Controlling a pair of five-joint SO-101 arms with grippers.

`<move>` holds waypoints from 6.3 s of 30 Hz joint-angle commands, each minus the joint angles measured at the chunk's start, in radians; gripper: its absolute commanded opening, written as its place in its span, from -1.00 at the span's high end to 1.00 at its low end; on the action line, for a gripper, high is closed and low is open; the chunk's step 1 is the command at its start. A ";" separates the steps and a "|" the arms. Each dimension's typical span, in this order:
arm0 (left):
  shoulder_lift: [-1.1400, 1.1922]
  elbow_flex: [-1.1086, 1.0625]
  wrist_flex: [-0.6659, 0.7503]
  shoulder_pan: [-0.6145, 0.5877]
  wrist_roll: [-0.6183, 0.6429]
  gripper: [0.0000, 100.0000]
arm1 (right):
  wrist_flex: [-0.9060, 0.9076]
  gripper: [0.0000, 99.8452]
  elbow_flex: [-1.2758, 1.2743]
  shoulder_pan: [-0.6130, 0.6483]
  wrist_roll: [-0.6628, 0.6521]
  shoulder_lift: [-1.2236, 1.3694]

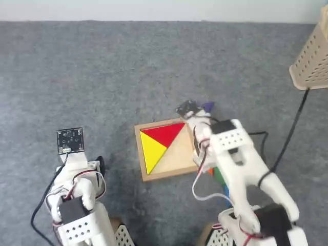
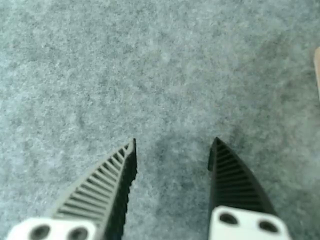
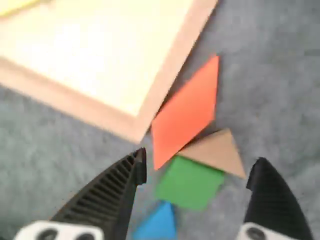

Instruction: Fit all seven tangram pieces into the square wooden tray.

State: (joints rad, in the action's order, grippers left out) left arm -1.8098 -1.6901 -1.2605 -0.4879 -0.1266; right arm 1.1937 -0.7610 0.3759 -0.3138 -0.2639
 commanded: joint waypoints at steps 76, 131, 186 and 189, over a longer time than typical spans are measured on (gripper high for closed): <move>-0.012 0.005 -0.003 0.006 0.009 0.55 | -0.162 0.92 0.427 0.153 0.373 0.371; -0.012 0.005 -0.003 0.006 0.009 0.55 | -0.331 0.99 0.118 0.257 0.292 0.142; -0.012 0.005 -0.003 0.006 0.009 0.55 | -0.453 0.99 -0.107 0.119 0.218 0.035; -0.012 0.005 -0.003 0.006 0.009 0.55 | -0.443 0.99 -0.107 0.173 0.184 0.097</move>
State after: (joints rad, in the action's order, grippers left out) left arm -1.8098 -1.6901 -1.2605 -0.4879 -0.1266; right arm 0.7334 -0.8823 0.4987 -0.0852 -0.2056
